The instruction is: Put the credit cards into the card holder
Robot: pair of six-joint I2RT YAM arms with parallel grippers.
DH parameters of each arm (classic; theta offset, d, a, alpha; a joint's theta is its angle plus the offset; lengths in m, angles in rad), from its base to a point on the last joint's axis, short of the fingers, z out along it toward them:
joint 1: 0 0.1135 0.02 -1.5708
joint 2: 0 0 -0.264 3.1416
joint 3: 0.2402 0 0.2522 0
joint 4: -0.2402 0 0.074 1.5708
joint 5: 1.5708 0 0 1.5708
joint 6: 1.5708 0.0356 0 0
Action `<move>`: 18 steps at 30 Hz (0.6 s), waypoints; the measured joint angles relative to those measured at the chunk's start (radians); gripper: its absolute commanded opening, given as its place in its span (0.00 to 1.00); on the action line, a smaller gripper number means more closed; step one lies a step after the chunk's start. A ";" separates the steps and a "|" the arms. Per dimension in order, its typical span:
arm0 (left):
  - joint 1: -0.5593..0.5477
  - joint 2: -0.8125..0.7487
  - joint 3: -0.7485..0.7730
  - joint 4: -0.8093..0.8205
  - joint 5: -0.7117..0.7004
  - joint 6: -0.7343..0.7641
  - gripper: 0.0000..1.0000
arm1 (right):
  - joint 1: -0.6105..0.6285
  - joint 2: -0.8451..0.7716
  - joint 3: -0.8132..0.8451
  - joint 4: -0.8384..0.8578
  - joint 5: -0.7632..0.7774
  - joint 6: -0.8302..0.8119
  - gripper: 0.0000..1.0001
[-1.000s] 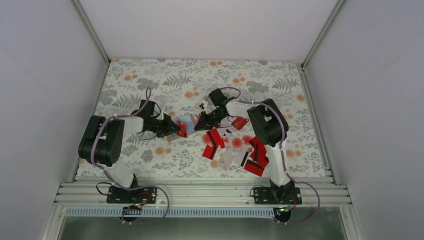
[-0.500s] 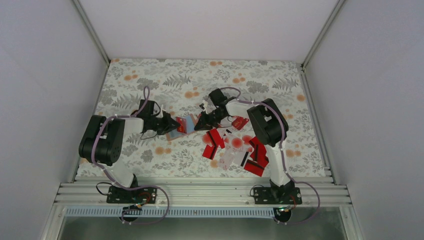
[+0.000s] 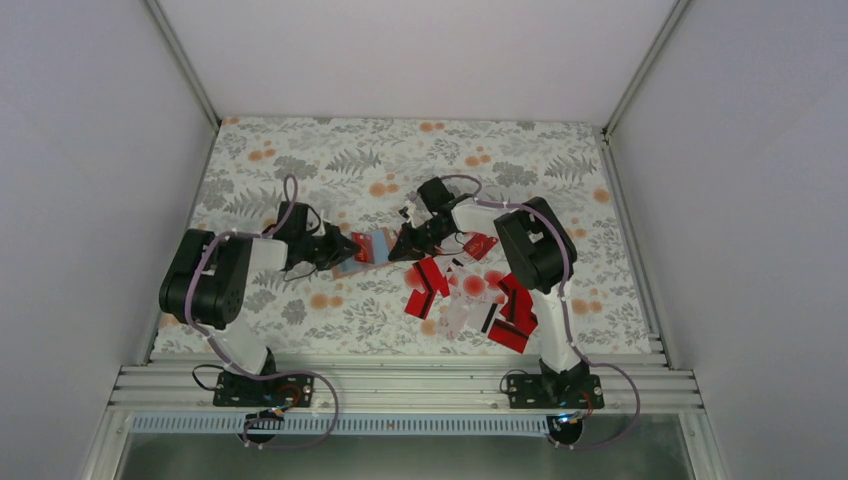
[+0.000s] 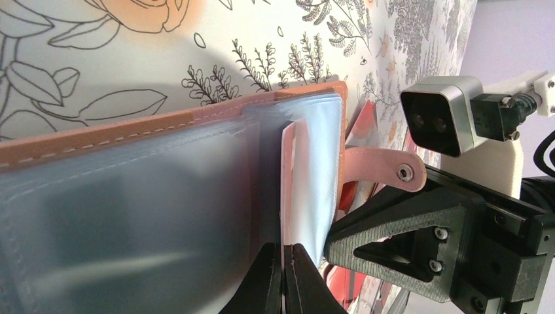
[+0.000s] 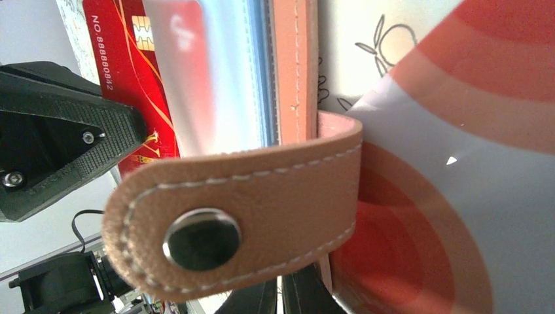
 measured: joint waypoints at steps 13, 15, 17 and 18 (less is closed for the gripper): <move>-0.008 0.050 -0.005 0.092 0.019 -0.032 0.03 | 0.000 0.000 0.000 0.001 0.000 0.018 0.04; -0.011 0.059 -0.003 0.101 0.020 -0.033 0.04 | 0.000 0.000 0.000 0.001 0.000 0.020 0.04; -0.014 0.068 0.002 0.104 0.024 -0.036 0.04 | 0.000 0.000 0.000 0.001 0.000 0.021 0.04; -0.016 0.070 0.003 0.107 0.024 -0.037 0.04 | 0.000 0.000 0.000 0.000 0.001 0.021 0.05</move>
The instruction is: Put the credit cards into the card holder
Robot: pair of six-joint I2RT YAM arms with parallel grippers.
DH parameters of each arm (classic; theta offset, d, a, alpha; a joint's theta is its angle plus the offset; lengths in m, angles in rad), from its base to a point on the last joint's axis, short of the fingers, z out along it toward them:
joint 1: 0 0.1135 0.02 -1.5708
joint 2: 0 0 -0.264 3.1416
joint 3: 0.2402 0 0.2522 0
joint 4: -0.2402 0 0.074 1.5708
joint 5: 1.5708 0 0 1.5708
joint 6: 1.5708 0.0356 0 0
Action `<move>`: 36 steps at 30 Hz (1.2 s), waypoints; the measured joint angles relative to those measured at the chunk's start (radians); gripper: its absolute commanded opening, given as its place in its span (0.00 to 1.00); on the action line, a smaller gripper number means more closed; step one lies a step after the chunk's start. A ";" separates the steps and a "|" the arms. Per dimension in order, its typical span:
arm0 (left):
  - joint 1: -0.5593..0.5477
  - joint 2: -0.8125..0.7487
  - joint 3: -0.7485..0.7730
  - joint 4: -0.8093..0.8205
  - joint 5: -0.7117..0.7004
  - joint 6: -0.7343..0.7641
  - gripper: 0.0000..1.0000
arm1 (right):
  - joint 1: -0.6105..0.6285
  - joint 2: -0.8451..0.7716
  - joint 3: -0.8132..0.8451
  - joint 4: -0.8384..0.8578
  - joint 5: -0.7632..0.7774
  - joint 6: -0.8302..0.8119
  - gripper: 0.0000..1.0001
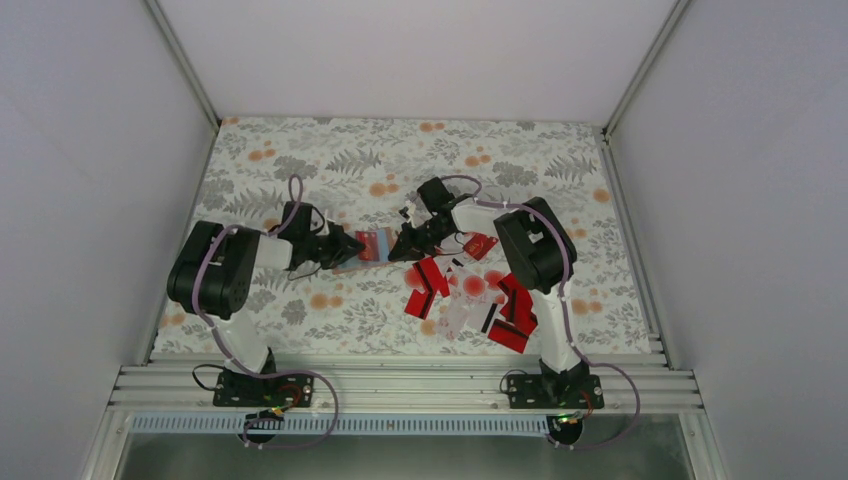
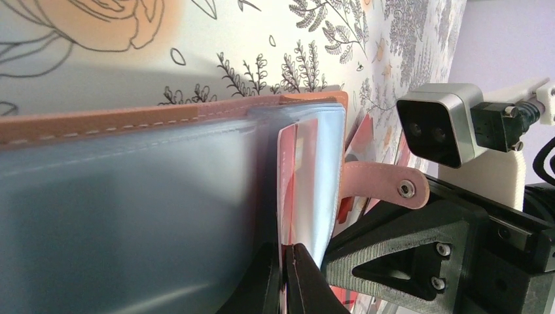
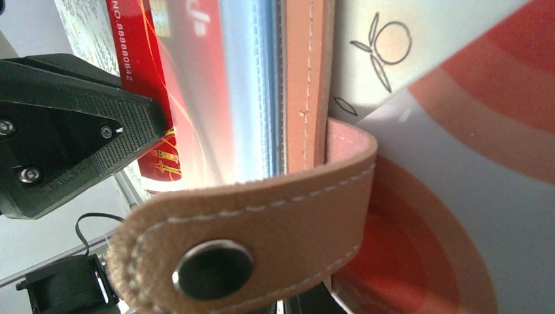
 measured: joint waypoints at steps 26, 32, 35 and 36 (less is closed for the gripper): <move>-0.046 -0.027 0.199 -0.371 -0.155 0.219 0.58 | -0.006 -0.053 0.058 -0.187 0.152 -0.005 0.19; -0.046 -0.048 0.229 -0.482 -0.221 0.274 0.56 | -0.015 -0.081 0.090 -0.246 0.157 -0.034 0.18; -0.048 -0.048 0.246 -0.519 -0.246 0.288 0.55 | -0.015 -0.098 0.108 -0.244 0.122 -0.051 0.15; -0.048 -0.048 0.252 -0.533 -0.255 0.294 0.55 | -0.015 -0.101 0.116 -0.242 0.110 -0.057 0.15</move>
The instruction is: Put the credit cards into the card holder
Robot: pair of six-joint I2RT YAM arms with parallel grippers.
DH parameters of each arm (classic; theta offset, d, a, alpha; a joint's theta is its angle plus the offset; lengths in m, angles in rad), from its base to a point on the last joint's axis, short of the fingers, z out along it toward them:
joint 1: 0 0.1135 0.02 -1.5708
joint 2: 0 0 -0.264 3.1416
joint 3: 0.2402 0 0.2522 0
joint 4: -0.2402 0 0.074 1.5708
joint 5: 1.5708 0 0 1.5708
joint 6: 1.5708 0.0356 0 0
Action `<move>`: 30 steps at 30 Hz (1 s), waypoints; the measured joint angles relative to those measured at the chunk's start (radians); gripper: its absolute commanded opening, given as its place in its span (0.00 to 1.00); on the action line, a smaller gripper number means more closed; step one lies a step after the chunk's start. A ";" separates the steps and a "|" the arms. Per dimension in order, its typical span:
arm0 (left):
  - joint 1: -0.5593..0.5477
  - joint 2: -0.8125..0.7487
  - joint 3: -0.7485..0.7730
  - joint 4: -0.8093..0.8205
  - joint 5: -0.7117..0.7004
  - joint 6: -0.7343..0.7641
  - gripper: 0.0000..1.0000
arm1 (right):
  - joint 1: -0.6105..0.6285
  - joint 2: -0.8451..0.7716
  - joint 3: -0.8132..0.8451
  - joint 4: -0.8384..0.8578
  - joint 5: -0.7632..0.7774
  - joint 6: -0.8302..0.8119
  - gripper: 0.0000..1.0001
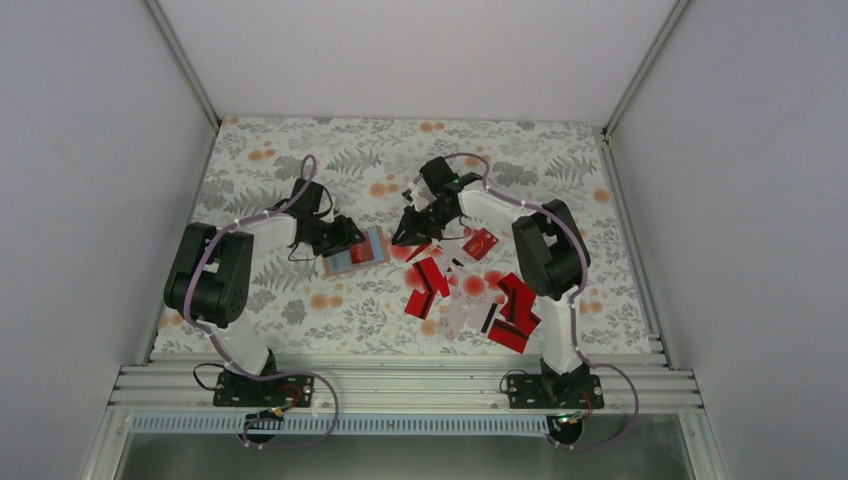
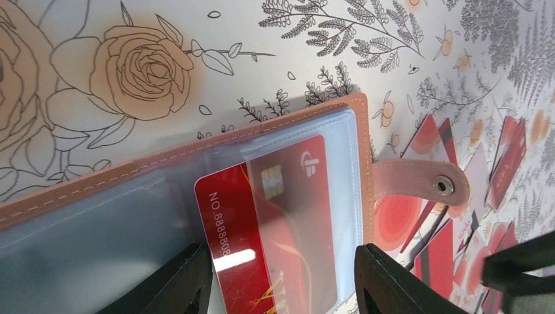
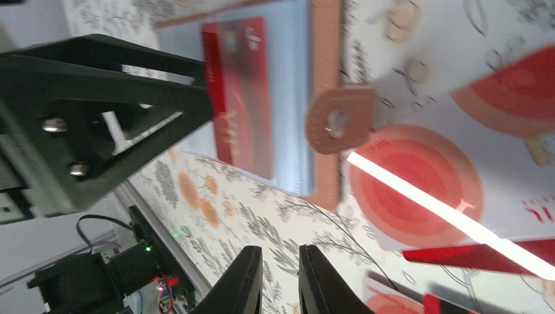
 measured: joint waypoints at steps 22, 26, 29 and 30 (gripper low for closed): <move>-0.012 -0.053 0.100 -0.248 -0.211 0.071 0.46 | 0.092 0.211 0.343 -0.022 -0.032 -0.068 0.04; -0.013 -0.053 0.100 -0.254 -0.209 0.079 0.32 | 0.095 0.245 0.345 -0.046 0.016 -0.080 0.04; -0.015 -0.051 0.101 -0.254 -0.206 0.084 0.23 | 0.095 0.246 0.345 -0.061 0.056 -0.086 0.04; -0.017 -0.047 0.103 -0.255 -0.206 0.085 0.20 | 0.095 0.246 0.345 -0.060 0.064 -0.087 0.04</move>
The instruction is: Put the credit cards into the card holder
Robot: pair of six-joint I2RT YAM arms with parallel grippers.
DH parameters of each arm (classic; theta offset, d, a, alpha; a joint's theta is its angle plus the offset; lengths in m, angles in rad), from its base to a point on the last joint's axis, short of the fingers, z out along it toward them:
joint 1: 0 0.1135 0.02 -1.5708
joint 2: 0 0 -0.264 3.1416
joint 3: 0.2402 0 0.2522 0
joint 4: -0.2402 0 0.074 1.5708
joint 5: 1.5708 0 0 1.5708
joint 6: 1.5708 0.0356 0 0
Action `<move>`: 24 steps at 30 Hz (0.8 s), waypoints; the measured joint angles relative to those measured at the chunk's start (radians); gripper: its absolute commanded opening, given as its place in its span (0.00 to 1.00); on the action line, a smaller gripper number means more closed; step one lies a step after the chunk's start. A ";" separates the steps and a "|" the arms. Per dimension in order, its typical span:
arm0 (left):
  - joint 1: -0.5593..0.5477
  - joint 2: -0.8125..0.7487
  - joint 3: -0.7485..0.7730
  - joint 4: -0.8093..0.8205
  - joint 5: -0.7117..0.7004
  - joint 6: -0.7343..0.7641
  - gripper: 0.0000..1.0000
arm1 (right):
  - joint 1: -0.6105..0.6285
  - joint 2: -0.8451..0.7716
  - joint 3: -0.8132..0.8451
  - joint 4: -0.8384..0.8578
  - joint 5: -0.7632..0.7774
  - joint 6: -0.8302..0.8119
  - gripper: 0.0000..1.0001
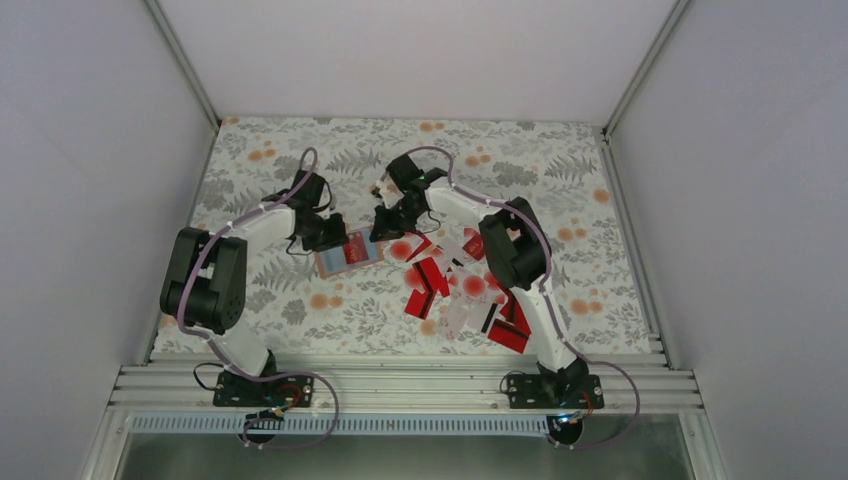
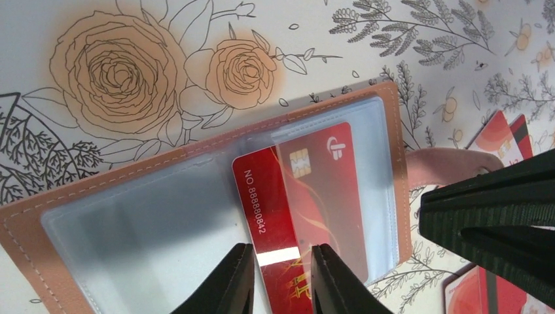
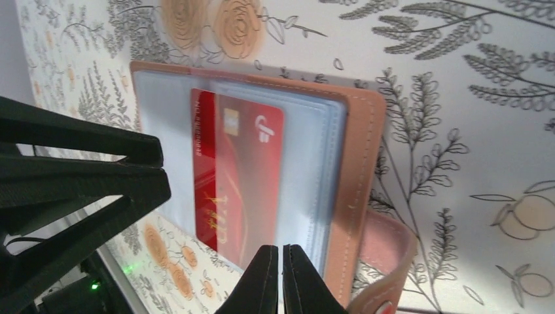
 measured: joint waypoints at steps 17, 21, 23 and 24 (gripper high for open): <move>-0.002 0.048 0.022 -0.031 -0.061 -0.007 0.02 | 0.000 0.004 -0.010 -0.016 0.051 -0.018 0.04; -0.005 0.075 0.024 -0.035 -0.070 -0.007 0.02 | 0.000 0.014 -0.010 -0.017 0.050 -0.019 0.04; -0.006 0.083 0.031 -0.039 -0.071 -0.007 0.02 | 0.000 0.020 -0.010 -0.017 0.050 -0.019 0.04; -0.007 0.085 0.035 -0.039 -0.071 -0.006 0.02 | 0.000 0.023 -0.010 -0.018 0.050 -0.019 0.04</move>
